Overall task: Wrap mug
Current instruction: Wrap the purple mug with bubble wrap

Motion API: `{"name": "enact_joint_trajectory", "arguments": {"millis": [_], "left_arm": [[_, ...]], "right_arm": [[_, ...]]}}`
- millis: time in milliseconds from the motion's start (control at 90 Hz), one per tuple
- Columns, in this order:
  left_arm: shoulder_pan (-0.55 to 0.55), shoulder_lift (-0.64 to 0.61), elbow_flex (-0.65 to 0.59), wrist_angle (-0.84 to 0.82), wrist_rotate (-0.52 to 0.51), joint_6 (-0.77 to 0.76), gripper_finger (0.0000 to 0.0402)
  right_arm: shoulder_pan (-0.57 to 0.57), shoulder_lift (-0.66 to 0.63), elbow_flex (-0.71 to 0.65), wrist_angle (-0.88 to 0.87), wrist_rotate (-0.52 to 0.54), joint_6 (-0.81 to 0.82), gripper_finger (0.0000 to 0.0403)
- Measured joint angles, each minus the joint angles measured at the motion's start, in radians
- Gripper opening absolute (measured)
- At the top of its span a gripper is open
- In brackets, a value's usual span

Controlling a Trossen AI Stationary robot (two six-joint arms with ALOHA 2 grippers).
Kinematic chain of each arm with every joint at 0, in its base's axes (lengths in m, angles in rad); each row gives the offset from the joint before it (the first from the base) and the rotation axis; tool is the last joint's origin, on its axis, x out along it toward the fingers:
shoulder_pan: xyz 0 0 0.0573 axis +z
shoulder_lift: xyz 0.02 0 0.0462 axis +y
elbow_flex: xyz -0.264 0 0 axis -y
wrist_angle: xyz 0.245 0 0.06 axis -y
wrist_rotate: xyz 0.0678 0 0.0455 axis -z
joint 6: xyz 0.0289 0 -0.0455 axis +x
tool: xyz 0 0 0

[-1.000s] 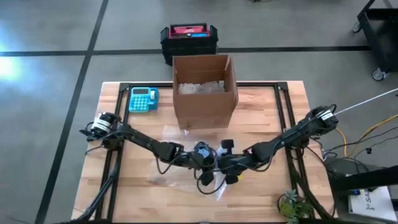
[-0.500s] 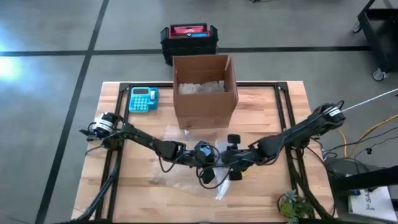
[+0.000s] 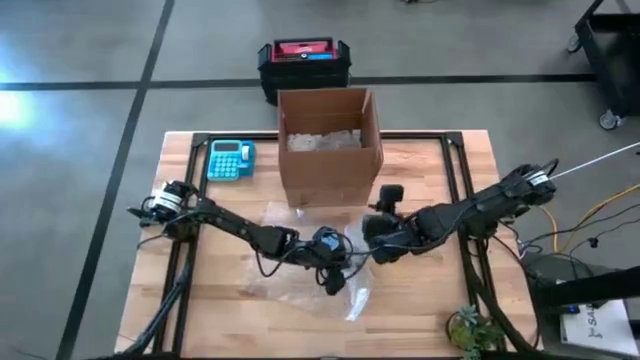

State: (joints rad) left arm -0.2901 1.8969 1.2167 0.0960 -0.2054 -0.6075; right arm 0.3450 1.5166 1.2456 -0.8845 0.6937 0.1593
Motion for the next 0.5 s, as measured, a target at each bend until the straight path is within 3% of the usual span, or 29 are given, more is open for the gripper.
{"name": "enact_joint_trajectory", "arguments": {"millis": [211,367,500], "left_arm": [[0.000,0.001,-0.001,0.006,0.005,0.000,0.0024],[-0.002,0.001,-0.002,0.009,0.009,0.000,0.0024],[-0.002,-0.001,-0.002,0.018,0.012,-0.016,0.0024]], "right_arm": [[0.034,0.044,-0.093,0.311,-0.447,-0.065,0.0070],[0.066,0.114,-0.114,0.360,-0.457,-0.067,0.0011],[0.054,0.180,-0.116,0.358,-0.449,-0.062,0.0011]]}}
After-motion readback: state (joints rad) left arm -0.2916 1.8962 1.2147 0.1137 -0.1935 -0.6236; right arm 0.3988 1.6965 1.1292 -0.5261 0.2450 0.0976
